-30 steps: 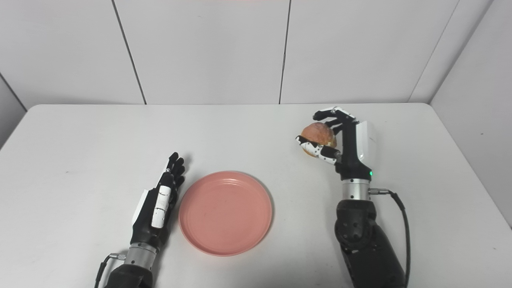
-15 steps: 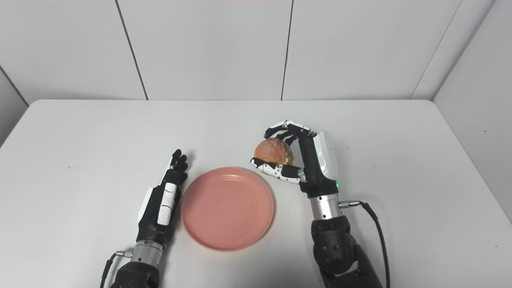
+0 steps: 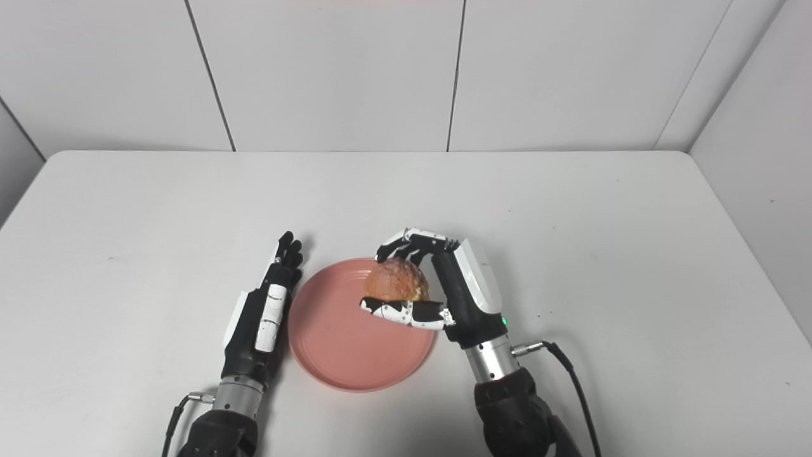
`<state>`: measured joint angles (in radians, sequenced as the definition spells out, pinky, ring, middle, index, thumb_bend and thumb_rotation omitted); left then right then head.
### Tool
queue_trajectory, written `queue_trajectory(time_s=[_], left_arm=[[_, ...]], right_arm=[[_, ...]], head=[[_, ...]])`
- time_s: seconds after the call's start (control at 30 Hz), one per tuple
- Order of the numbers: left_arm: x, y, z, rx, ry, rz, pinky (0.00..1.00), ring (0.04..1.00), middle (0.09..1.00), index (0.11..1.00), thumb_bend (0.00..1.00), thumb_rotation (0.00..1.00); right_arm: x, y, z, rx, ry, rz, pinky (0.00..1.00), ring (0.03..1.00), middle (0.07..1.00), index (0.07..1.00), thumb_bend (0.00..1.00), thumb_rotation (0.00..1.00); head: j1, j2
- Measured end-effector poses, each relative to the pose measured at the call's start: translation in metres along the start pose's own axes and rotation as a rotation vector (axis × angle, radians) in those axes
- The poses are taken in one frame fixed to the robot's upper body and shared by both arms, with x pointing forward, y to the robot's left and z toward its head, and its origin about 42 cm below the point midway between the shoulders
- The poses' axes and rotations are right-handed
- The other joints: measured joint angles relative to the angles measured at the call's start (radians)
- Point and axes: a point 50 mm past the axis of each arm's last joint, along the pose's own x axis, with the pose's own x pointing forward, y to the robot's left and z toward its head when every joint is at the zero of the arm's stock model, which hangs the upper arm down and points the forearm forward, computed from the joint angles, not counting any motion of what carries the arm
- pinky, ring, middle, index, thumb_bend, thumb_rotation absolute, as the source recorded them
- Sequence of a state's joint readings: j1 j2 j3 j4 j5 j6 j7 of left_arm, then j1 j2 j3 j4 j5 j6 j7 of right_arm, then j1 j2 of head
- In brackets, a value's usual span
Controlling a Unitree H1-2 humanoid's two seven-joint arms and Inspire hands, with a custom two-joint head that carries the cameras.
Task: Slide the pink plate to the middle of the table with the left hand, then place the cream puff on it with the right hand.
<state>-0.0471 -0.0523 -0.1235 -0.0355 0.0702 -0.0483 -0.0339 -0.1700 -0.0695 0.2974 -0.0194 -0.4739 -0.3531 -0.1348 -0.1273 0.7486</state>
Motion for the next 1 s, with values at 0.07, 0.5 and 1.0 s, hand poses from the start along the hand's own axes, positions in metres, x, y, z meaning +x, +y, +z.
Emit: queue_trajectory(time_s=[0.07,0.5,1.0], left_arm=[[0.0,0.0,0.0,-0.003,0.001,0.001,1.0,1.0,1.0,1.0,0.68,1.0],[0.0,-0.001,0.0,-0.003,0.003,0.0,1.0,1.0,1.0,1.0,0.69,1.0],[0.0,-0.001,0.003,-0.007,0.014,-0.004,1.0,1.0,1.0,1.0,0.65,1.0]], right_arm=[[-0.002,0.005,0.002,0.009,-0.001,0.038,0.35,0.458,0.543,0.448,0.49,0.0],[-0.008,0.018,-0.002,-0.004,0.053,0.182,0.33,0.473,0.549,0.473,0.49,0.0],[-0.012,0.015,-0.013,-0.138,0.074,0.307,0.56,0.695,0.709,0.495,0.48,0.07]], head=[[0.0,0.0],[-0.002,0.006],[-0.002,0.012]])
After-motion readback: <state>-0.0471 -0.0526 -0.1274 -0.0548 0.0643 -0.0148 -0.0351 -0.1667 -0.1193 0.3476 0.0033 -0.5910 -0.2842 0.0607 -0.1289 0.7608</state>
